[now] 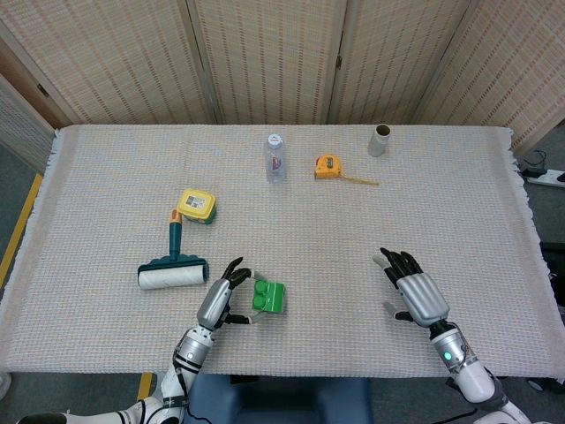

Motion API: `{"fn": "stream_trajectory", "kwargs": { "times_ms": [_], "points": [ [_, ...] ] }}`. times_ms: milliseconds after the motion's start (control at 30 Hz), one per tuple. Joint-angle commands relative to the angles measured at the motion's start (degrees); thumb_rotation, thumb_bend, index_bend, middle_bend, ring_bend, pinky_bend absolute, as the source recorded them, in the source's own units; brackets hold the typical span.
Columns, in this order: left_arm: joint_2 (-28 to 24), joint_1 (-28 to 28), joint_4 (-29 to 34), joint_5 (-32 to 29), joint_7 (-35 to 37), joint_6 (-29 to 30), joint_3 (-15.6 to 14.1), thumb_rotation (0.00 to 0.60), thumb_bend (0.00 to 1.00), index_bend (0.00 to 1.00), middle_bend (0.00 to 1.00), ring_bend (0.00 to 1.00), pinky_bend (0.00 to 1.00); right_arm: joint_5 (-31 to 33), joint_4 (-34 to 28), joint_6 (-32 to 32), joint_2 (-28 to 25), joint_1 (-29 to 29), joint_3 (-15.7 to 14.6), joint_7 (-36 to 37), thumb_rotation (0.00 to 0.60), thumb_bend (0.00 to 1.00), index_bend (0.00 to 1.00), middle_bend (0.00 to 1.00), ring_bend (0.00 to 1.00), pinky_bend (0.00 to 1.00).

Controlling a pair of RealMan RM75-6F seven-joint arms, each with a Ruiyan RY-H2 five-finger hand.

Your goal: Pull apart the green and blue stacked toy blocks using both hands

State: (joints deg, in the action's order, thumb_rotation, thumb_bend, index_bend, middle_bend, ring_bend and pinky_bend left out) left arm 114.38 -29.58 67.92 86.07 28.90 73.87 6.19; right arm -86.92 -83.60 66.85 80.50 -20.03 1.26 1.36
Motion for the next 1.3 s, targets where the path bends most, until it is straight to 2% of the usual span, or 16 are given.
{"fn": "stream_trajectory", "kwargs": {
  "times_ms": [33,167,200,300,467,767,1033,1300],
  "points": [
    [-1.24,0.24,1.74,-0.31,0.17,0.07,0.61,0.6,0.4,0.51,0.84,0.3,0.0,-1.39,2.79,-2.98,2.26,-2.82,0.44,10.77,0.6,0.37,0.0,0.0,0.0,0.0],
    [-1.84,0.29,2.99,-1.12,0.02,-0.13,1.62,0.6,0.4,0.51,0.84,0.31,0.0,-3.76,5.62,-6.15,4.23,-6.62,0.72,26.69,0.6,0.37,0.0,0.0,0.0,0.0],
    [-1.84,0.34,3.34,-1.46,0.42,-0.04,2.09,0.6,0.4,0.52,0.84,0.31,0.0,-4.53,5.72,-7.41,4.22,-7.82,0.36,34.08,0.6,0.37,0.0,0.0,0.0,0.0],
    [-1.77,0.26,3.94,-2.41,1.22,-0.25,3.31,0.6,0.41,0.53,0.85,0.31,0.0,-6.46,8.05,-7.37,5.35,-9.9,0.15,49.41,0.6,0.37,0.0,0.0,0.0,0.0],
    [-2.1,-0.25,5.15,-3.48,1.03,-1.1,4.81,0.6,0.41,0.53,0.85,0.31,0.0,-6.73,13.68,-6.15,10.54,-11.92,0.84,62.6,0.6,0.37,0.0,0.0,0.0,0.0],
    [-3.48,-0.92,9.57,-6.05,-1.11,-2.1,7.88,0.6,0.41,0.53,0.85,0.31,0.0,-5.22,20.5,-8.19,18.28,-15.47,1.63,73.85,0.6,0.37,0.0,0.0,0.0,0.0],
    [-3.73,-1.53,11.76,-7.81,-3.06,-2.99,9.36,0.6,0.41,0.54,0.85,0.32,0.0,-4.56,22.72,-7.96,24.05,-17.46,2.48,77.53,0.6,0.37,0.0,0.0,0.0,0.0],
    [-4.4,-1.39,12.31,-8.24,-3.63,-3.32,9.12,0.6,0.41,0.54,0.85,0.32,0.0,-3.51,22.75,-8.46,25.99,-19.07,3.29,78.87,0.6,0.37,0.0,0.0,0.0,0.0]
  ]
}}
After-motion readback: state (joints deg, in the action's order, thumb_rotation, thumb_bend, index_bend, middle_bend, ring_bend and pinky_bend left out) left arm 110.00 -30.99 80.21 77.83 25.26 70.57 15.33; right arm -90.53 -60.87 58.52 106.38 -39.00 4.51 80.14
